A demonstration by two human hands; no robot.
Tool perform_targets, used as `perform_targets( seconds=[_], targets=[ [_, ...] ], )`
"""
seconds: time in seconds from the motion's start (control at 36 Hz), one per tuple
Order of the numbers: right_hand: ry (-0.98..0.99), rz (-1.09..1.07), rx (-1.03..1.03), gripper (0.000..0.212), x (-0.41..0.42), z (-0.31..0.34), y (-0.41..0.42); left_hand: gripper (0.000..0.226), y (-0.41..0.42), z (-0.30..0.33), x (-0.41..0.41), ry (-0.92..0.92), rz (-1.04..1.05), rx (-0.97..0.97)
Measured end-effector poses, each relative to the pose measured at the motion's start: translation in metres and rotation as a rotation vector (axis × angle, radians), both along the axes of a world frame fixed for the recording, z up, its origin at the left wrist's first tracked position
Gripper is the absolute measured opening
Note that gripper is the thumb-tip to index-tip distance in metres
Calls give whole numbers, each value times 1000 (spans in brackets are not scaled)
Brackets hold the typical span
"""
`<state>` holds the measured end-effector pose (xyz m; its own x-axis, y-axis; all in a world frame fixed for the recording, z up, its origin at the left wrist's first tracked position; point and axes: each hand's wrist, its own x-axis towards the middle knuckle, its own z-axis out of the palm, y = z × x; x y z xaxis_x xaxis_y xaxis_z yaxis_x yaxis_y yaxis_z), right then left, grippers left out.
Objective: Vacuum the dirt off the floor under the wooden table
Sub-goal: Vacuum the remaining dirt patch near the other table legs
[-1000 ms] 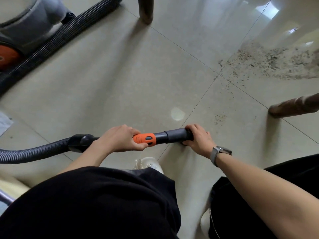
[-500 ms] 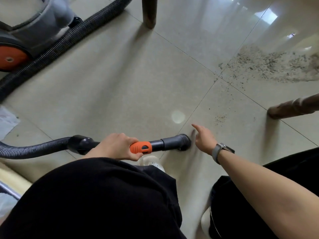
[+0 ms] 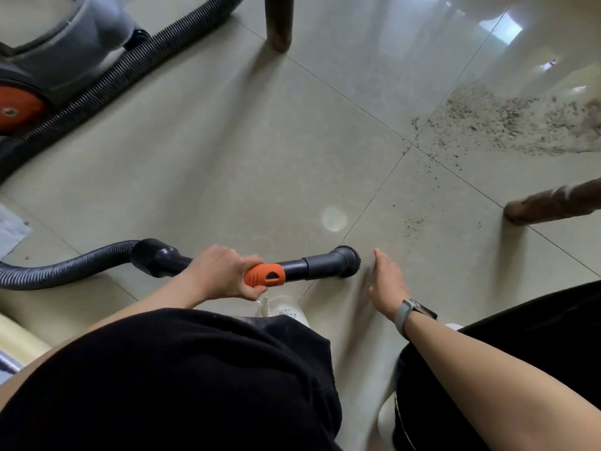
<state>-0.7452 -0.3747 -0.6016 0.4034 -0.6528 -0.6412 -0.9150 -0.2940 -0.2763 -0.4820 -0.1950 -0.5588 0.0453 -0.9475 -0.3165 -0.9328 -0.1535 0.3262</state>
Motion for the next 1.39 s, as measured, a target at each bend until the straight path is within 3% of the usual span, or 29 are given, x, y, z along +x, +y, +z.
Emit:
perform_targets(
  seconds=[0.53, 0.64, 0.75, 0.86, 0.92, 1.0, 1.17, 1.31, 1.39],
  targets=[
    [50, 34, -45, 64, 4, -3, 3, 50, -2, -4, 3, -17, -10, 18],
    [49, 35, -37, 63, 5, -3, 2, 68, -6, -6, 9, -3, 54, -10],
    [36, 18, -20, 62, 5, -3, 1, 55, -15, -5, 14, 6, 39, -8],
    [38, -11, -2, 60, 6, -2, 1, 64, -13, -6, 12, 40, 43, -2],
    [26, -42, -4, 59, 9, 0, 0, 57, -10, -6, 10, 66, 37, 26],
    [-11, -117, -9, 54, 15, 3, 2, 45, -12, -3, 11, 56, 25, 58],
    [-156, -439, -46, 36, 39, 14, 6, 48, -21, 6, 10, -31, -38, 119],
    [-13, -608, 227, 59, 59, 15, 6, 50, -25, 10, 0, -110, -149, 178],
    [-136, -900, 408, 34, 56, 11, 4, 48, -32, 13, -1, -150, -178, 195]
  ],
)
